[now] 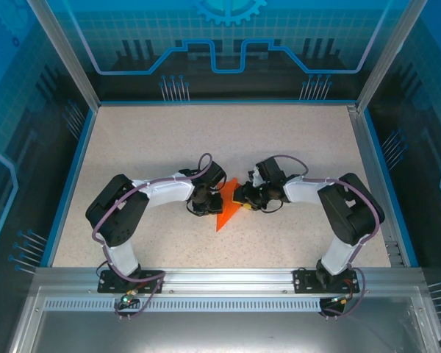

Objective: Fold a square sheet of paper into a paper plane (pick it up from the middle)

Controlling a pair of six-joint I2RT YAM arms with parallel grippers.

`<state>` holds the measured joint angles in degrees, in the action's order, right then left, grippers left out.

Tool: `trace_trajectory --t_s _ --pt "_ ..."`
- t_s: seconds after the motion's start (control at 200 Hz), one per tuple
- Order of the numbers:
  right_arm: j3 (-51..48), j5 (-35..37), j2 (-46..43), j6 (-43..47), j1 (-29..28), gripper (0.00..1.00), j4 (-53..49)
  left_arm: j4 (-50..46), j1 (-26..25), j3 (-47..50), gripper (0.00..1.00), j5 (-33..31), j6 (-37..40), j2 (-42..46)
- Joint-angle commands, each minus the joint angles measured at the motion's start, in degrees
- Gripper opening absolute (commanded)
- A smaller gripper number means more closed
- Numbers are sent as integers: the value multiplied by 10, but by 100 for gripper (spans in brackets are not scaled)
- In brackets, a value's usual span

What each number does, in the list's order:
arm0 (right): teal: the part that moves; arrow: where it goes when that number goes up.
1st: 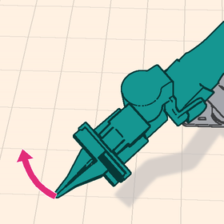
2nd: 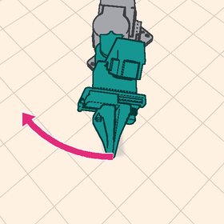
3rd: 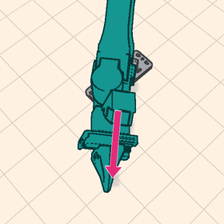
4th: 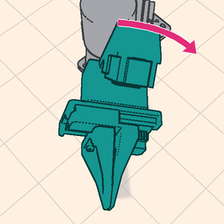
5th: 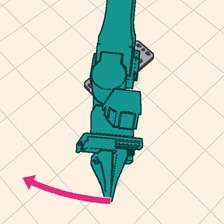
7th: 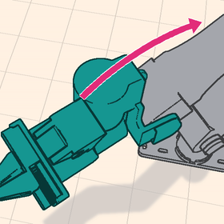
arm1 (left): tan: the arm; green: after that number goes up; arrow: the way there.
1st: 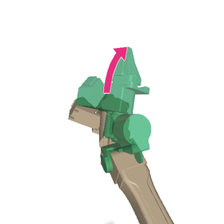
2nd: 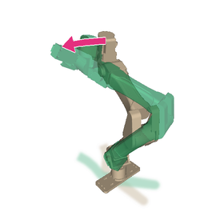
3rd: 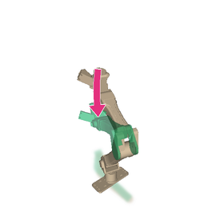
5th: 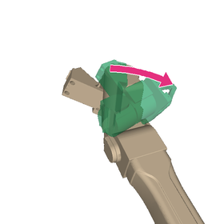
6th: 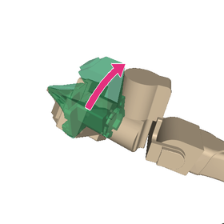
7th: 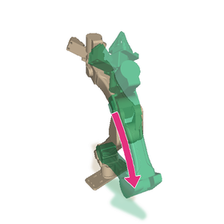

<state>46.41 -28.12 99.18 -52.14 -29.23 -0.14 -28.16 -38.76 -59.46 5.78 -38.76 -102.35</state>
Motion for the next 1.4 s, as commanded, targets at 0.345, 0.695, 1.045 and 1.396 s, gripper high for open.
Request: trace_trajectory --t_s 0.345,0.695,1.045,1.396 --pt "-16 -34 19 -15 -5 44 73 5 -9 -2 20 5 4 -7" --pt "17 -47 46 5 -12 41 86 5 -9 2 20 3 2 -2" --pt "37 -33 72 25 -27 33 78 10 -9 6 20 -1 -6 13" --pt "76 -15 58 78 -33 12 20 29 -9 36 21 -20 -27 58"
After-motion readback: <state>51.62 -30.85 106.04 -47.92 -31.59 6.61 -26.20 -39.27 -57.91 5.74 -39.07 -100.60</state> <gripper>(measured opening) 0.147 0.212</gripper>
